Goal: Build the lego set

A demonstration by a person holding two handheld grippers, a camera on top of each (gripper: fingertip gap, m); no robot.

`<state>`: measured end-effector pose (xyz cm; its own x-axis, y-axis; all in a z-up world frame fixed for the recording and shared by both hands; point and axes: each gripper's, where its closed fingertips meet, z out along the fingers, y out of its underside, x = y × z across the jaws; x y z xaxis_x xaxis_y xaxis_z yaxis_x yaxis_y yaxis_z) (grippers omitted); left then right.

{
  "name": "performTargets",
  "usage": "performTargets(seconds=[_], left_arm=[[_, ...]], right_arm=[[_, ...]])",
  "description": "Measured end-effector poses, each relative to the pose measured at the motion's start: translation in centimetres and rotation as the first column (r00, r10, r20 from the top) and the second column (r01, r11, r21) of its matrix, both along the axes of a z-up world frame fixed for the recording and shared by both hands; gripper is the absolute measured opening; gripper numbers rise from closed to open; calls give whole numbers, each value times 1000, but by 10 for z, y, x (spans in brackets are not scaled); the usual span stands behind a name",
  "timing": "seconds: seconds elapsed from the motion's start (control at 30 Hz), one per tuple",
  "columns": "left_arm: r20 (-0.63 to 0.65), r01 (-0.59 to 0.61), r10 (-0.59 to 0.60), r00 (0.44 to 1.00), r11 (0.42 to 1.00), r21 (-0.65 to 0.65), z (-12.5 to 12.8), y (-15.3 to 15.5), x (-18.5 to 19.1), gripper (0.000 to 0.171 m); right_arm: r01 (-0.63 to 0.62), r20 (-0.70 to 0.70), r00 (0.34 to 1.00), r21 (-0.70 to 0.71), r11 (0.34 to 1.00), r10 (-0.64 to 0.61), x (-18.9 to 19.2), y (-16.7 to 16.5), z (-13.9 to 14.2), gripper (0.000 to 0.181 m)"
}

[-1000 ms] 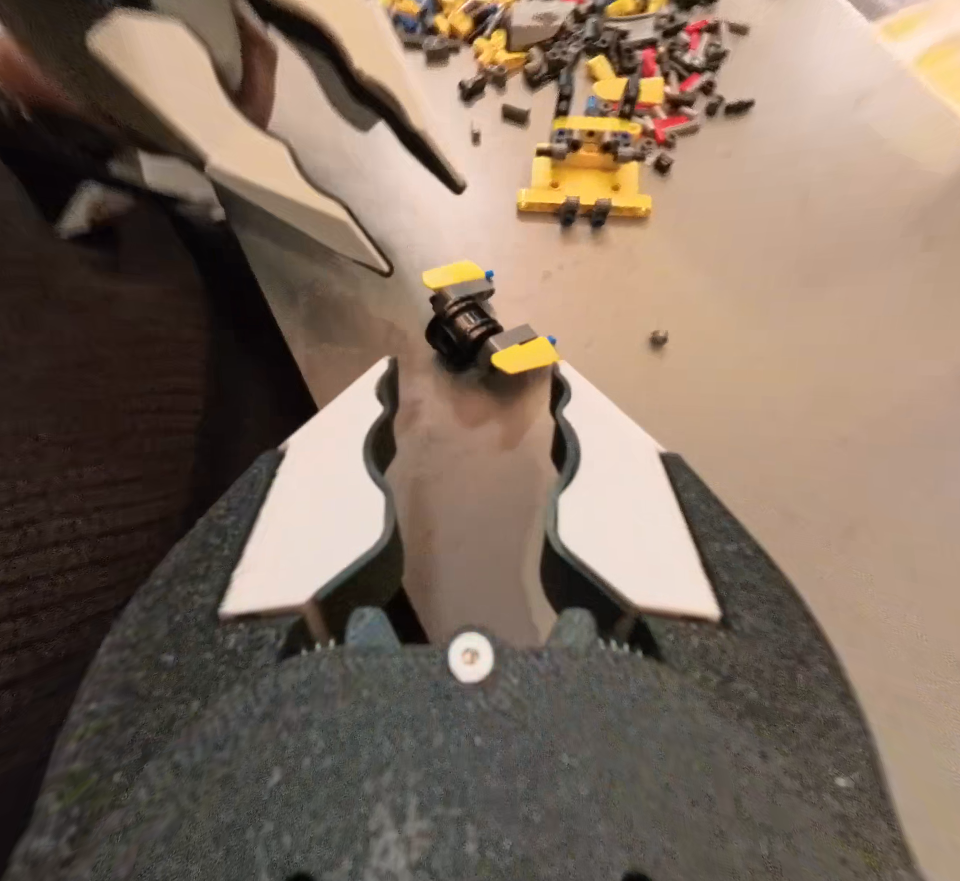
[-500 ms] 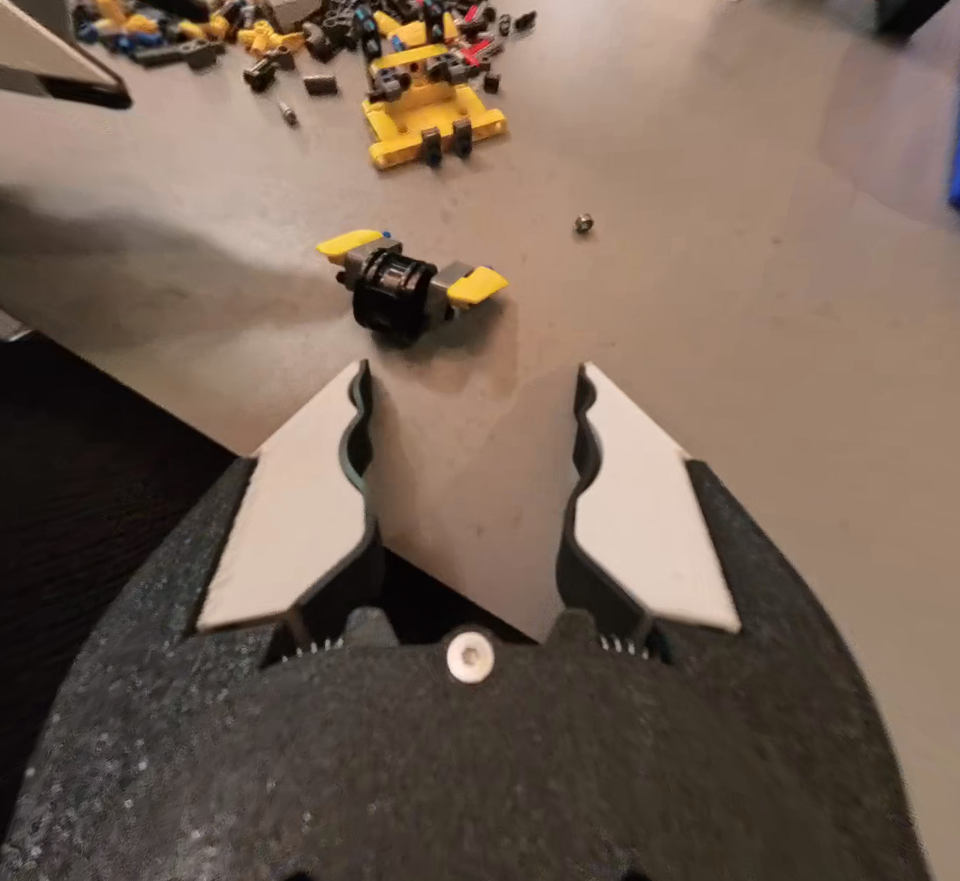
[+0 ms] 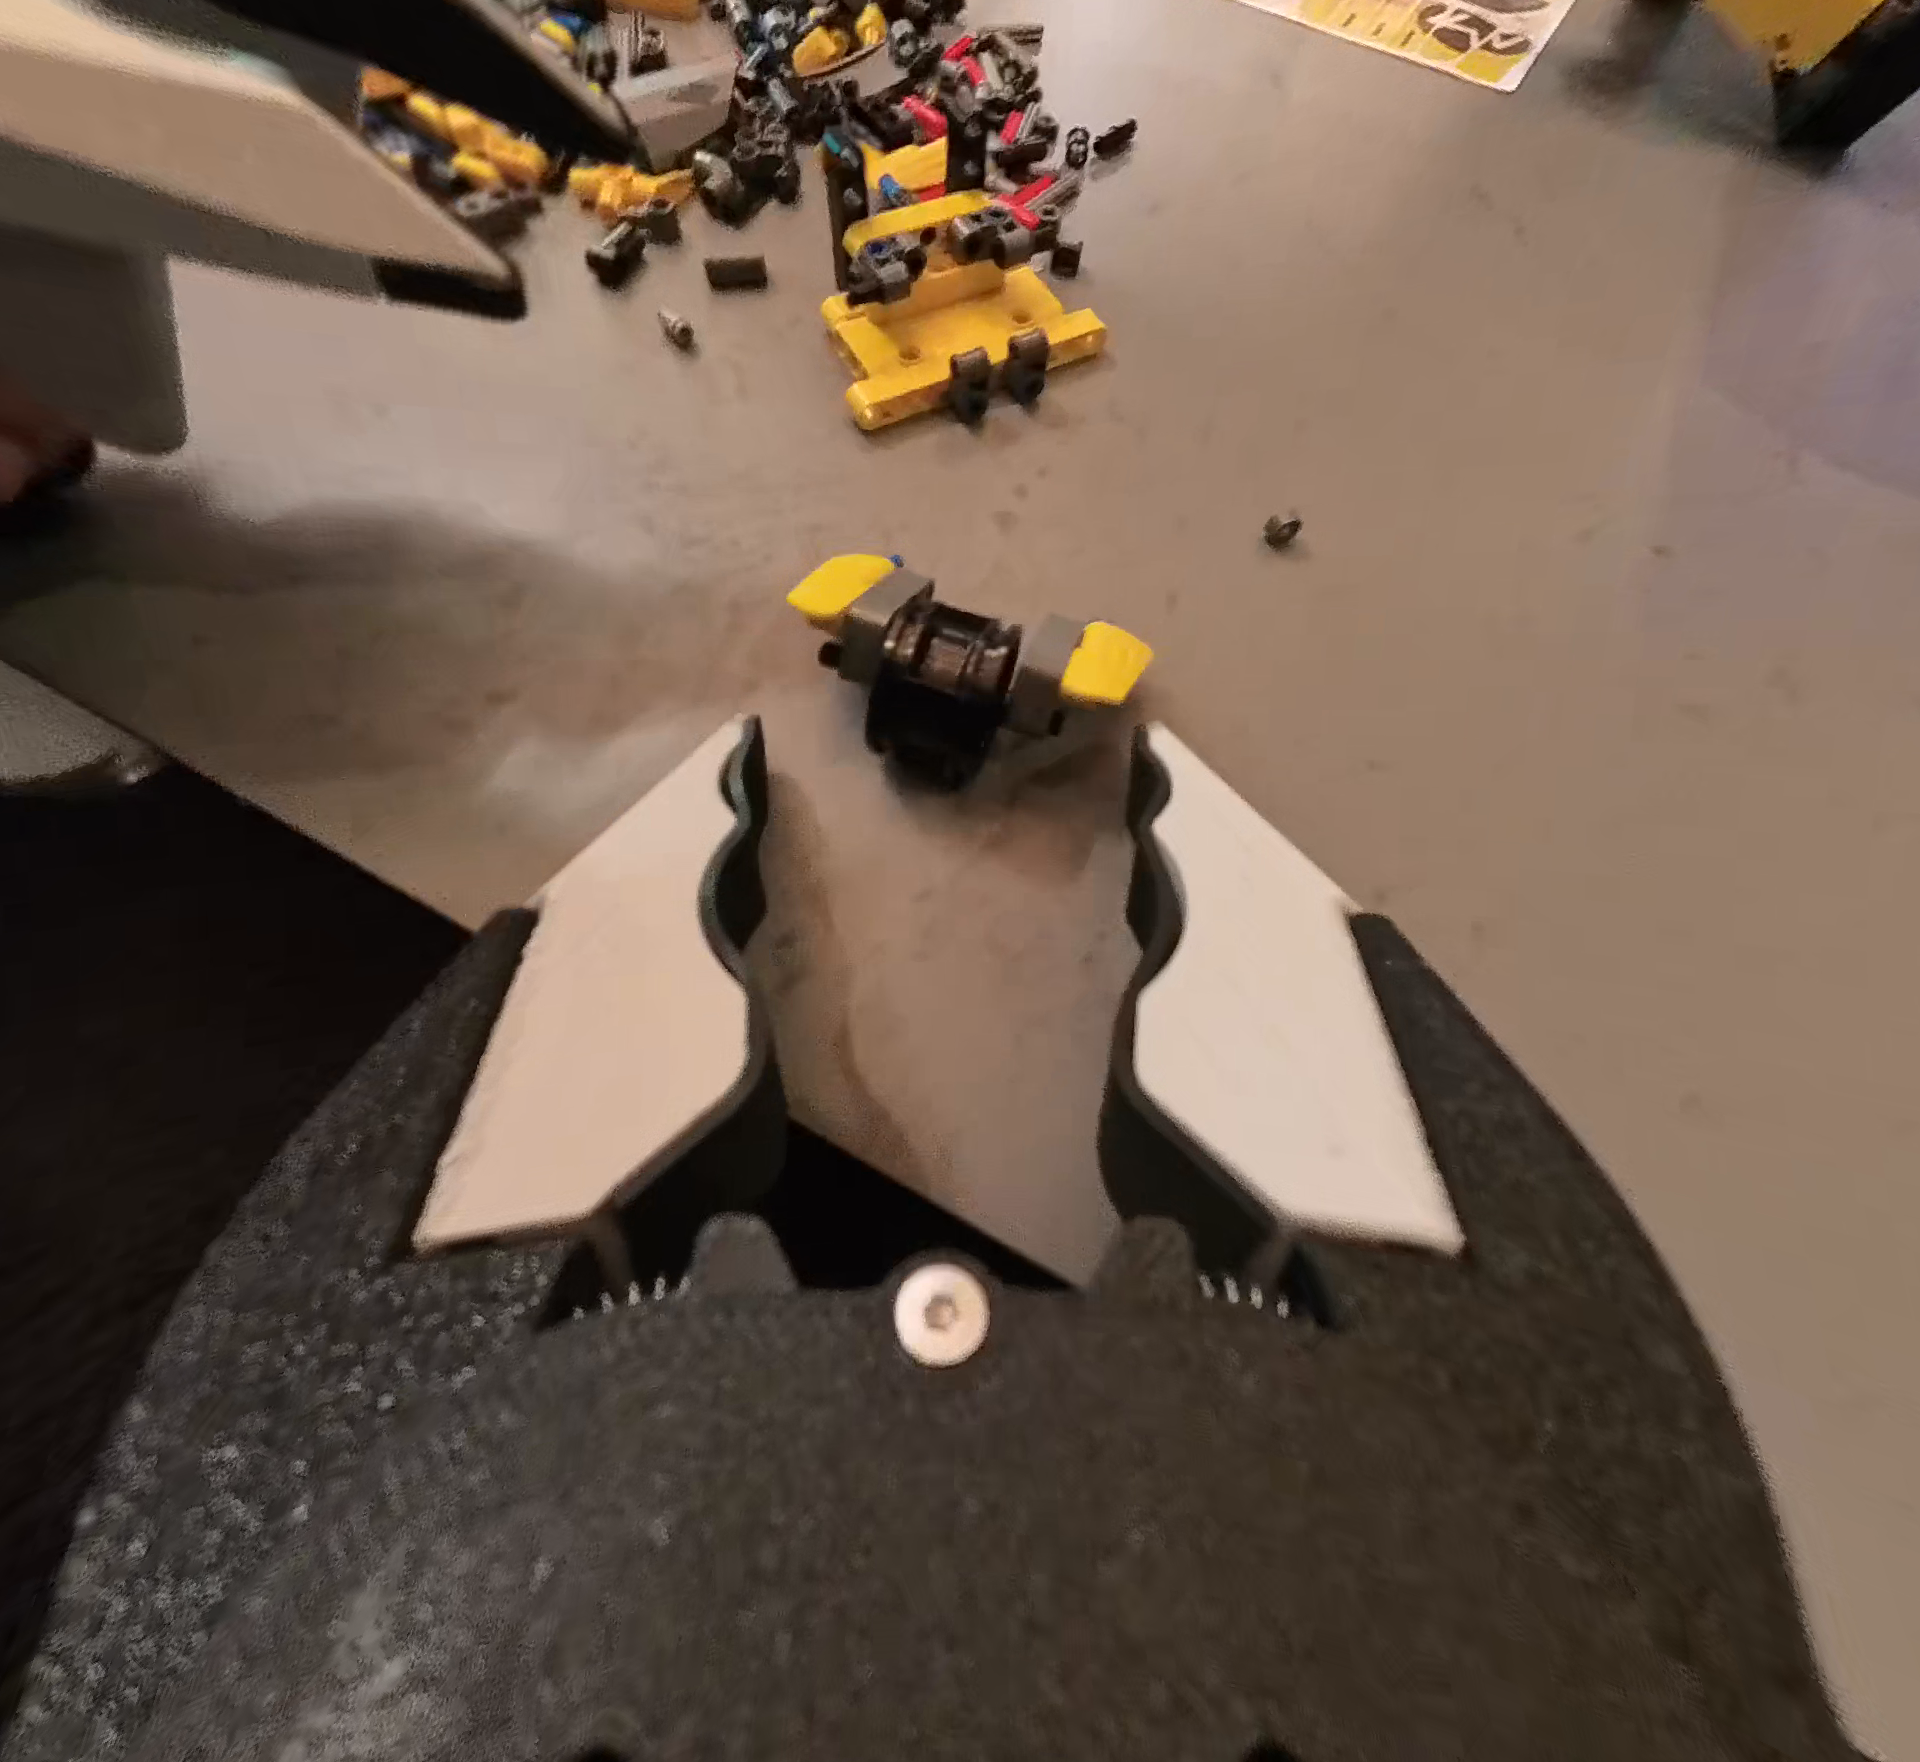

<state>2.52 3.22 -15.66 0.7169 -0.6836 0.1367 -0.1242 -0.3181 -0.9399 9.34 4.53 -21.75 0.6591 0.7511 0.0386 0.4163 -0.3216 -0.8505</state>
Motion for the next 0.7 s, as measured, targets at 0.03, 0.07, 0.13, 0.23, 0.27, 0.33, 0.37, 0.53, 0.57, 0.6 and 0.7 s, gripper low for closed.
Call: performTargets(seconds=[0.03, 0.07, 0.13, 0.23, 0.27, 0.33, 0.37, 0.53, 0.57, 0.6, 0.7], left_arm=[[-3, -1, 1, 1000, 1000, 2, 0, 0, 0, 46], [-5, -1, 1, 1000, 1000, 2, 0, 1, 0, 46], [-7, 2, -2, 1000, 1000, -4, -1, 2, 1, 46], [-3, 7, -7, 1000, 1000, -9, -1, 1, 1, 47], [-1, 8, -8, 1000, 1000, -8, -1, 1, 1, 47], [5, 10, -10, 1000, 1000, -4, 0, 1, 1, 46], [8, 11, -11, 1000, 1000, -3, 1, 1, 1, 46], [20, 12, -12, 1000, 1000, 0, 2, 0, 0, 47], [17, 10, -10, 1000, 1000, 5, 2, 0, 0, 46], [12, 8, -8, 1000, 1000, 8, 2, 0, 0, 47], [-7, 10, -10, 1000, 1000, -1, -1, 1, 2, 47]], right_arm=[[5, -21, 1000, -13, 1000, -5, 0, 2, 1, 69], [2, -34, 999, -26, 1000, -3, -1, 3, 2, 69], [-20, -33, 999, -50, 999, 18, -5, 1, 1, 72], [-23, 24, 999, -59, 998, 24, -3, -2, -3, 71], [-17, 39, 999, -74, 997, 20, 0, -3, -5, 71], [-16, 25, 999, -113, 993, 19, 4, -9, -5, 72], [-19, 6, 1000, -130, 991, 20, 4, -11, -4, 72], [-28, 21, 999, -97, 995, 30, -9, -7, -4, 83], [-33, 35, 999, -81, 996, 36, -11, -6, -5, 83], [-36, 48, 998, -69, 997, 39, -13, -4, -6, 83], [-31, 35, 999, -75, 997, 33, -14, 2, -4, 75]])
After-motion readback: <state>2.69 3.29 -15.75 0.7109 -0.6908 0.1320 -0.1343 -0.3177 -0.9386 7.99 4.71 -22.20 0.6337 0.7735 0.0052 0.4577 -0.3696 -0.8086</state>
